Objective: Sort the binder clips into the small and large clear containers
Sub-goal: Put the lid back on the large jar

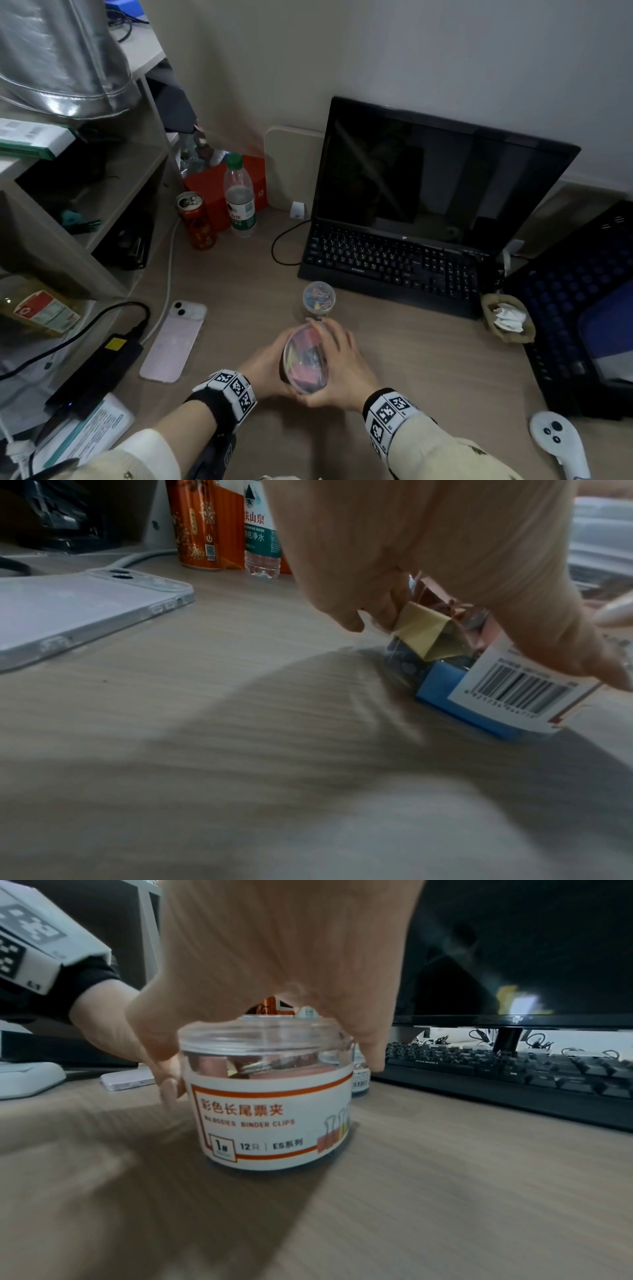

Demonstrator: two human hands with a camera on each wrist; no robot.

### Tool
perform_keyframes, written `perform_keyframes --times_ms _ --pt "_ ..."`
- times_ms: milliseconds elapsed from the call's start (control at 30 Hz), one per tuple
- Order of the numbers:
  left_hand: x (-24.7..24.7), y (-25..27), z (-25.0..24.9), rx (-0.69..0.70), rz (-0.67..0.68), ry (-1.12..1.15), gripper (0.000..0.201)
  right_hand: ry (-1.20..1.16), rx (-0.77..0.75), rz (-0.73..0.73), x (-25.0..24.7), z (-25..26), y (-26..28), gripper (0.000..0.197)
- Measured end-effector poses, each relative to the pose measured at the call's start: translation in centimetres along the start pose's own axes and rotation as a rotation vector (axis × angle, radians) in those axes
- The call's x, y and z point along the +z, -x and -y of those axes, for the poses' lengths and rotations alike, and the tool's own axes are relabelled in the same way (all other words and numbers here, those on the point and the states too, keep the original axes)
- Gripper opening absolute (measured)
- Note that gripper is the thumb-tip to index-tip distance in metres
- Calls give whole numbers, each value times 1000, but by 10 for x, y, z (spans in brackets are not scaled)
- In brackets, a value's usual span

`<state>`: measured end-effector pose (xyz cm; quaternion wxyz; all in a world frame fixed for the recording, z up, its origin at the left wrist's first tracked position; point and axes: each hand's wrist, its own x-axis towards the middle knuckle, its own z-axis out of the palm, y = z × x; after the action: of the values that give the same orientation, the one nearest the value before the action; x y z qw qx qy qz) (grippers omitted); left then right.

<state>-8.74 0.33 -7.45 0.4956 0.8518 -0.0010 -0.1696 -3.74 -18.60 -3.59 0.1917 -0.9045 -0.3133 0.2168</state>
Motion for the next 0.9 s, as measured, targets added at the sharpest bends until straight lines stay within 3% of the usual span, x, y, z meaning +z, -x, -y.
perform_keyframes --times_ms 300,500,733,900 --pt "-1 1 -6 31 6 -65 113 23 34 22 -3 0 4 130" --pt "0 -7 -18 -24 -26 -87 129 -63 155 -106 -15 -18 13 128" --pt "-7 -17 -23 -68 -83 -141 118 -113 320 -212 -49 -68 17 132" --pt "-7 -27 -25 -88 -91 -173 111 -105 397 -171 -62 -91 12 133"
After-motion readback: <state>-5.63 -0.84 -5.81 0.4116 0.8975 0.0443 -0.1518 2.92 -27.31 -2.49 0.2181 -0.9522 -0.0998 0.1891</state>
